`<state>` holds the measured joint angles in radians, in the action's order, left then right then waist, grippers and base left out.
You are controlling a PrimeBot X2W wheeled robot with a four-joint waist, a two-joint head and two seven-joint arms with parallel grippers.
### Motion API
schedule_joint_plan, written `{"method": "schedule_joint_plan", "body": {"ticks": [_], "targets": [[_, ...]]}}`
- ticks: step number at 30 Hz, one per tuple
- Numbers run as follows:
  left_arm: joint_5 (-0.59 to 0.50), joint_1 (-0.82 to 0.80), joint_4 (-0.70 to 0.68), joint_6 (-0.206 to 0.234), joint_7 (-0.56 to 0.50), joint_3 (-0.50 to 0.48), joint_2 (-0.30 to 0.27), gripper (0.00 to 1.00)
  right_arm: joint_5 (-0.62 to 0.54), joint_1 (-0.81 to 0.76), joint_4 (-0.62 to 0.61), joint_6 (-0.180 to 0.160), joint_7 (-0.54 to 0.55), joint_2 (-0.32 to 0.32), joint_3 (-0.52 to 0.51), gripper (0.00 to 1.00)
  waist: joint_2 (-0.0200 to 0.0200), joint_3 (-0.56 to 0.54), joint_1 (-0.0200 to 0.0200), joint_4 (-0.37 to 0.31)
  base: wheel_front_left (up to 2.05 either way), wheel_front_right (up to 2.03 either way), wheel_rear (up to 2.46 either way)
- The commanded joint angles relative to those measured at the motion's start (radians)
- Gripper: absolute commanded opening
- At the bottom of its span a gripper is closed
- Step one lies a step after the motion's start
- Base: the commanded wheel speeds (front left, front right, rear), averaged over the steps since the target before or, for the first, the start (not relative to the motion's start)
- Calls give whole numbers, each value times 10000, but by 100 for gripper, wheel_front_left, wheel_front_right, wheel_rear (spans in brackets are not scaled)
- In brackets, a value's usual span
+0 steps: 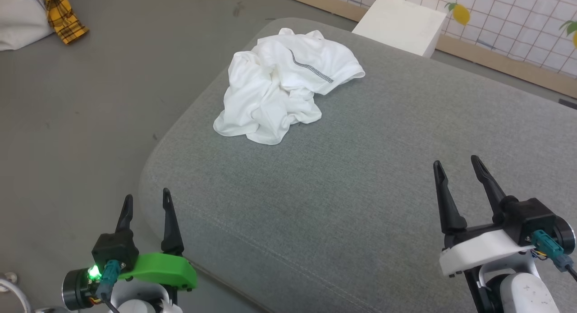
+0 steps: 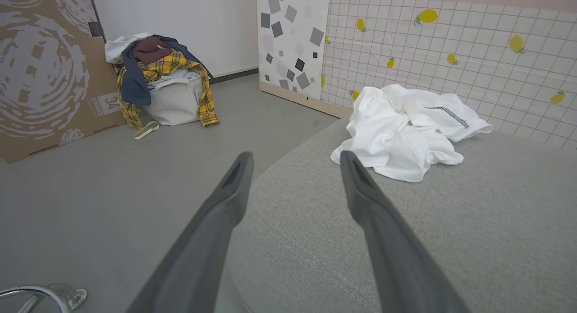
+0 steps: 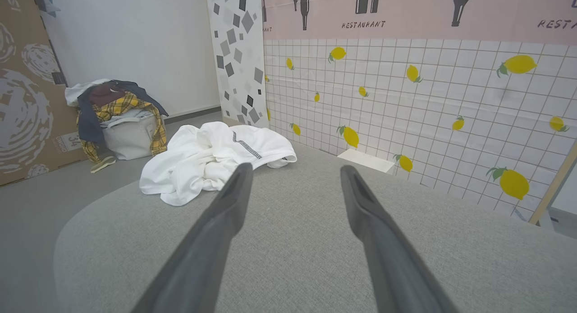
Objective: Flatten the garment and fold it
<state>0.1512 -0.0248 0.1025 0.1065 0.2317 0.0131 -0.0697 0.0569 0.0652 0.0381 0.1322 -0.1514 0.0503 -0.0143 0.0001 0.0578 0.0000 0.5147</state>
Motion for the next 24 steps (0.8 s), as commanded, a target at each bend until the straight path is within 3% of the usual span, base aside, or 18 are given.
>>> {"method": "schedule_joint_plan", "body": {"ticks": [1,7,11,19,23,24], "targets": [[89,-243,37,32,101,30,-53,100,83,201,20,-14,-101,-1,-9,100,-1,59,0,34,0,0,0],[579,-1106,119,-267,-51,11,-185,100,27,487,-124,-15,-92,-1,58,100,-1,566,0,-163,0,0,0],[942,-2599,314,-557,-788,-19,-489,100,-175,896,-410,-15,8,-1,71,100,-1,1416,0,-522,0,0,0],[2003,-6444,1428,-982,-2987,-728,-1494,100,-644,2071,-1077,-15,341,-1,305,100,-1,3785,0,-2091,0,0,0],[2252,-8099,2103,-983,-4278,-983,-2233,100,-744,2539,-1261,-15,373,-1,352,100,-1,4929,0,-2866,0,0,0],[2508,-9169,2629,-869,-5255,-1240,-2707,100,-697,2784,-1309,-15,293,-1,355,100,-1,5642,0,-3389,0,0,0]]}}
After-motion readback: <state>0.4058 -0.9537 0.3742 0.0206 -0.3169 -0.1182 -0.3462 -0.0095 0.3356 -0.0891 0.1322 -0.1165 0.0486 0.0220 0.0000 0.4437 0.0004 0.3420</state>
